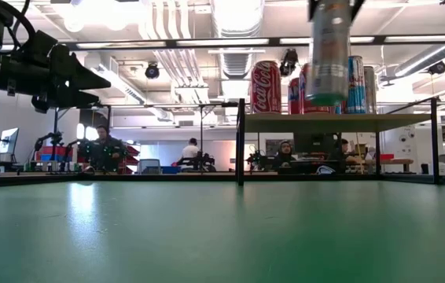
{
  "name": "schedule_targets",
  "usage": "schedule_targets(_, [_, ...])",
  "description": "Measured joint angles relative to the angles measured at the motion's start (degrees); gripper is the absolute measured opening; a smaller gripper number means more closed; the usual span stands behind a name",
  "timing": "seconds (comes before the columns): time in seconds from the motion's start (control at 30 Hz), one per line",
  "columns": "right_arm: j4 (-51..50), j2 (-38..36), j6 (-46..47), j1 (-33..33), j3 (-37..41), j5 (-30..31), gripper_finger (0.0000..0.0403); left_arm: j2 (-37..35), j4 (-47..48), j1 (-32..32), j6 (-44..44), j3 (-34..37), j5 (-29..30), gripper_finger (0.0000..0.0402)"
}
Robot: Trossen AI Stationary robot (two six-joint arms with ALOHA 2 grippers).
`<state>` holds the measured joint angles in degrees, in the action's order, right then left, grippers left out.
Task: Place canned beverage on shelf
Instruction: Put the white yellow soda can on the shelf aligned with the other white yellow soda can
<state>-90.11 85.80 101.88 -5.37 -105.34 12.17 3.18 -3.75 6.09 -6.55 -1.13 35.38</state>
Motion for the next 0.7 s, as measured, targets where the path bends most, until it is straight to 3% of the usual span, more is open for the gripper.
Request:
schedule_targets(0.3, [0.11, -11.43, 0.47, 1.01, 8.16, 2.03, 0.0259, 0.0, 0.0, 0.0, 0.0, 0.0, 0.0, 0.0386])
schedule_targets(0.7, [0.13, -20.37, -2.92, 5.44, 16.18, 1.26, 0.0267, 0.0, 0.0, 0.01, 0.0, 0.01, 0.0, 0.0386])
